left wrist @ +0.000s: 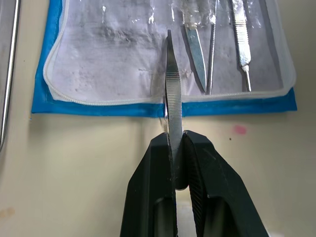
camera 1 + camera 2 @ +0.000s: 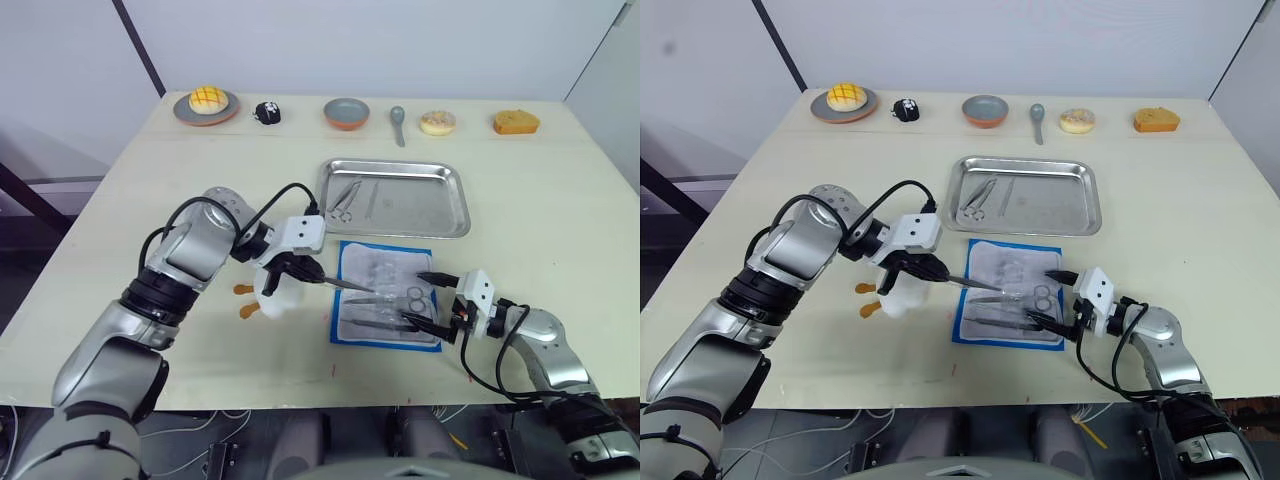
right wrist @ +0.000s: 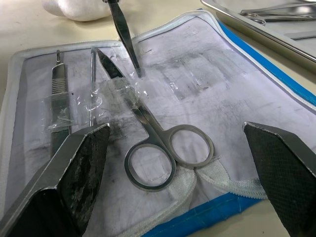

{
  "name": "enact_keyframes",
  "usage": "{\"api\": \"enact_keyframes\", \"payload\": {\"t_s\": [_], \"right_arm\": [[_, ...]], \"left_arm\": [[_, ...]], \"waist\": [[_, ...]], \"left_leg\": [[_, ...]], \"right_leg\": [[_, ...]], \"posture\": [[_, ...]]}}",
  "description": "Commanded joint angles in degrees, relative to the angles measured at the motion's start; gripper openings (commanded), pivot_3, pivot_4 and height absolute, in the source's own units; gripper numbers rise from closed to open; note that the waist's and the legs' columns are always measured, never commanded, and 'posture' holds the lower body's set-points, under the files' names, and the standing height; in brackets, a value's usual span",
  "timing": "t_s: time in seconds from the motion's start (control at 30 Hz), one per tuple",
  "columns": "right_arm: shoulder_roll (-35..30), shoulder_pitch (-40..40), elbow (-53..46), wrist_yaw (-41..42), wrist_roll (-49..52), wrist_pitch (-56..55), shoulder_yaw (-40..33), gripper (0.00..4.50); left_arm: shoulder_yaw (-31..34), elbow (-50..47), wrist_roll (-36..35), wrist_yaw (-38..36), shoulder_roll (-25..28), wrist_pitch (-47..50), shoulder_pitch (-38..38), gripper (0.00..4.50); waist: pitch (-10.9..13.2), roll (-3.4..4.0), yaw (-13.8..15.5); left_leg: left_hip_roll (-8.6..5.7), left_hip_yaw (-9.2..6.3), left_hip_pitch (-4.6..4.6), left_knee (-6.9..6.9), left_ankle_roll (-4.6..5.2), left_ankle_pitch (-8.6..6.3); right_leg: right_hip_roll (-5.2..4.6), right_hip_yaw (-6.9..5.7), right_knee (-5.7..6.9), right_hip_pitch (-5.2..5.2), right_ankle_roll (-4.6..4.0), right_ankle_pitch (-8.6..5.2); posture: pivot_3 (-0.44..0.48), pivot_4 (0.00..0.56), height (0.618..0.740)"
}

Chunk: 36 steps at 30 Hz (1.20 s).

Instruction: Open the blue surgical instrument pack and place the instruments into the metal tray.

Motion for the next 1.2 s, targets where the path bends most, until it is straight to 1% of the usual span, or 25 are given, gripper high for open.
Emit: {"api": "enact_keyframes", "payload": {"t_s": [0.03, 0.27, 0.37, 0.47, 0.57, 0.6, 0.73, 0.83, 0.93, 0.97, 1.07, 1.13, 1.2], "right_arm": [[0.7, 2.7, 5.9, 0.2, -3.6, 2.4, 3.7, 4.5], [0.8, 2.8, 5.9, 0.3, -3.6, 2.3, 3.6, 4.5], [0.7, 2.9, 6.0, 0.3, -3.7, 2.3, 3.6, 4.5], [0.6, 2.8, 6.1, 0.4, -3.7, 2.3, 3.5, 4.5], [0.5, 2.8, 6.2, 0.5, -3.7, 2.3, 3.4, 4.5], [0.4, 2.8, 6.2, 0.5, -3.7, 2.3, 3.3, 4.5], [0.3, 2.8, 6.2, 0.7, -3.7, 2.2, 3.2, 4.5], [0.2, 2.9, 6.1, 0.8, -3.6, 2.3, 3.2, 4.5], [0.1, 2.9, 6.1, 0.9, -3.5, 2.4, 3.1, 4.5], [0.0, 2.9, 6.1, 0.9, -3.5, 2.4, 3.1, 4.5], [-0.3, 2.8, 6.1, 1.3, -3.7, 2.5, 3.3, 4.5], [-0.5, 2.7, 6.2, 1.5, -3.7, 2.6, 3.2, 4.5], [-0.6, 2.6, 6.2, 1.6, -3.7, 2.5, 3.2, 4.5]], "left_arm": [[4.0, -1.3, -2.8, -2.8, 2.2, -0.4, -3.2, 0.08], [6.7, 0.3, -5.8, -4.6, 5.1, 0.2, -6.0, 0.08], [8.8, 0.5, -8.7, -2.8, 4.2, 3.8, -6.8, 0.08], [13.9, -0.2, -12.6, 7.6, -2.7, 11.0, -7.5, 0.08], [17.5, -2.5, -14.2, 16.7, -8.3, 17.8, -7.2, 0.08], [18.5, -3.5, -14.7, 19.4, -10.0, 19.5, -6.8, 0.08], [21.7, -7.0, -14.4, 32.8, -17.0, 24.0, -5.0, 0.08], [22.6, -9.8, -13.6, 41.8, -22.0, 26.5, -3.1, 0.08], [24.8, -9.6, -10.7, 55.5, -29.1, 28.0, -2.3, 0.08], [24.9, -9.1, -9.9, 58.4, -30.8, 27.9, -2.2, 0.08], [22.7, -7.3, -6.8, 64.6, -34.5, 25.2, -2.0, 0.08], [22.1, -2.1, -5.1, 69.5, -38.2, 22.8, -2.9, 0.08], [23.0, 1.8, -4.2, 73.4, -40.6, 23.6, -4.1, 0.08]], "waist": [[0.0, 0.01, 0.0], [0.0, -0.01, -0.3], [0.0, 0.01, -0.3], [0.0, -0.03, -0.2], [-0.1, -0.19, -0.3], [-0.1, -0.14, -0.4], [-0.1, -0.12, -0.4], [-0.1, -0.14, -0.4], [-0.1, -0.17, 0.0], [-0.1, -0.22, 0.1], [-0.1, -0.2, 0.1], [-0.1, -0.18, 0.4], [-0.2, -0.21, 0.5]], "left_leg": [[0.0, -0.01, 0.0, 0.0, 0.0, 0.0], [0.0, -0.03, 0.01, -0.01, 0.0, 0.0], [0.01, -0.03, 0.0, 0.0, 0.0, 0.0], [0.02, -0.09, -0.01, 0.02, 0.0, 0.0], [0.05, -0.1, -0.02, 0.03, 0.0, 0.0], [0.04, -0.09, -0.01, 0.03, 0.0, 0.0], [0.07, -0.13, -0.02, 0.01, -0.01, 0.0], [0.06, -0.13, -0.02, 0.01, -0.01, 0.0], [0.06, -0.15, -0.01, 0.01, -0.02, 0.01], [0.06, -0.16, -0.02, 0.02, -0.02, 0.01], [0.03, -0.1, 0.0, 0.0, -0.03, 0.01], [0.03, -0.11, 0.0, 0.0, -0.06, 0.02], [-0.01, -0.1, 0.01, 0.0, -0.08, 0.03]], "right_leg": [[0.0, -0.01, 0.0, 0.0, -0.01, -0.01], [0.03, -0.03, 0.01, 0.0, -0.02, -0.01], [0.02, -0.04, 0.01, 0.0, -0.02, -0.01], [0.02, -0.1, 0.01, 0.01, -0.02, -0.01], [0.0, -0.08, 0.01, 0.02, -0.01, -0.01], [0.0, -0.06, 0.03, 0.02, -0.01, -0.01], [-0.03, -0.07, 0.03, 0.01, -0.01, -0.01], [-0.09, -0.07, 0.04, 0.01, -0.01, 0.0], [-0.11, -0.06, 0.03, 0.02, -0.01, 0.0], [-0.15, -0.07, 0.03, 0.02, -0.01, 0.01], [-0.15, 0.01, 0.04, 0.01, 0.0, 0.01], [-0.15, 0.01, 0.04, 0.01, -0.01, 0.01], [-0.21, 0.0, 0.02, 0.02, 0.0, 0.02]], "posture": [[0.0, 0.15, 0.74], [0.0, 0.15, 0.74], [0.0, 0.15, 0.74], [0.0, 0.15, 0.74], [0.0, 0.15, 0.74], [0.0, 0.15, 0.74], [0.0, 0.15, 0.74], [0.0, 0.15, 0.74], [0.0, 0.15, 0.74], [0.0, 0.15, 0.74], [0.0, 0.15, 0.74], [0.0, 0.15, 0.74], [0.0, 0.15, 0.74]]}}
